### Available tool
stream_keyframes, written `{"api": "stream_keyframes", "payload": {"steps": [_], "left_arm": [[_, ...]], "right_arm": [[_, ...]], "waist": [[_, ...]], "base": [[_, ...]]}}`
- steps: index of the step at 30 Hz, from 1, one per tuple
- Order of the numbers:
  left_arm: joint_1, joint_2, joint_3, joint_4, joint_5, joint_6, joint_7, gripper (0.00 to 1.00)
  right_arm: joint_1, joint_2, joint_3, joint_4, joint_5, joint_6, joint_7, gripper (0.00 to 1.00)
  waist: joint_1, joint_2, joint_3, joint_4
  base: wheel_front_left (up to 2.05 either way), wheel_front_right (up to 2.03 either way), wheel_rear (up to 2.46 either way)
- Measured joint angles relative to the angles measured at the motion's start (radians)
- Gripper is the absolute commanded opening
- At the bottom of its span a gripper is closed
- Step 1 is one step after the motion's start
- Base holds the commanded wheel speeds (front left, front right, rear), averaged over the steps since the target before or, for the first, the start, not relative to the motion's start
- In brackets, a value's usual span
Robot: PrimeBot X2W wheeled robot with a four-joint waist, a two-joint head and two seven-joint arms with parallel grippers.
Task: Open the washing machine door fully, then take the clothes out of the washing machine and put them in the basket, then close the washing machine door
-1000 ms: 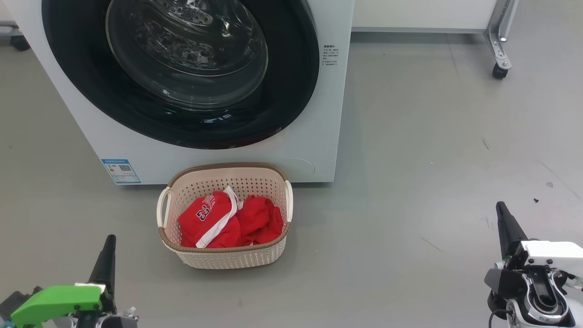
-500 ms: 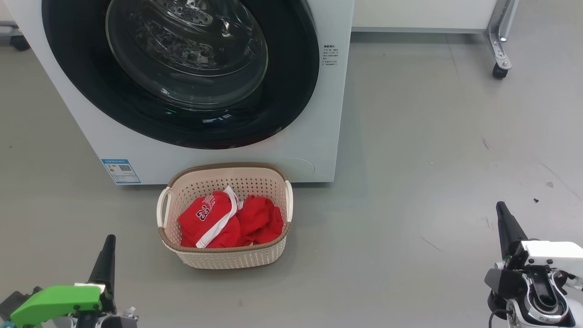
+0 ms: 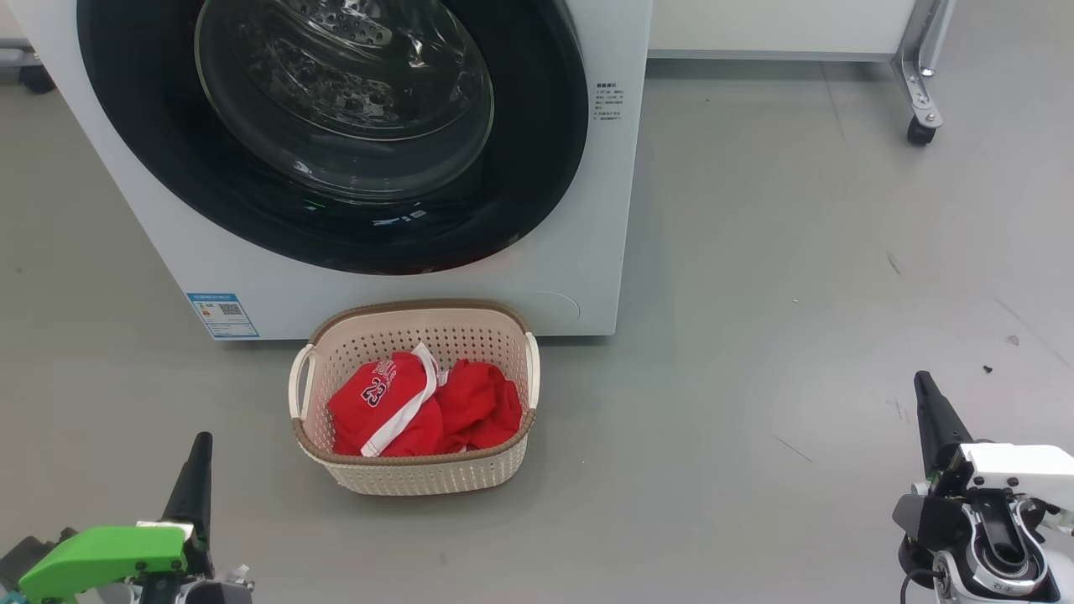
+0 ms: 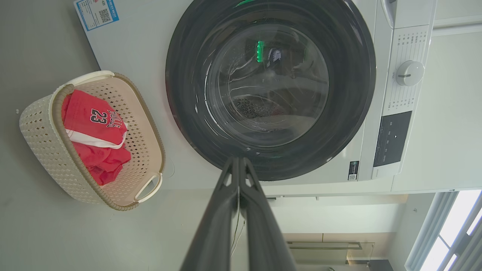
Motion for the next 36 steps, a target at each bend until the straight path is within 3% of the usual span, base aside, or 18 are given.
{"api": "stream_keyframes", "payload": {"steps": [36], "left_arm": [[0.0, 0.0, 0.002, 0.0, 0.0, 0.0, 0.008, 0.0]], "right_arm": [[0.0, 0.0, -0.001, 0.0, 0.0, 0.0, 0.006, 0.0]], "waist": [[0.0, 0.0, 0.0, 0.0]], "base": [[0.0, 0.0, 0.0]]}}
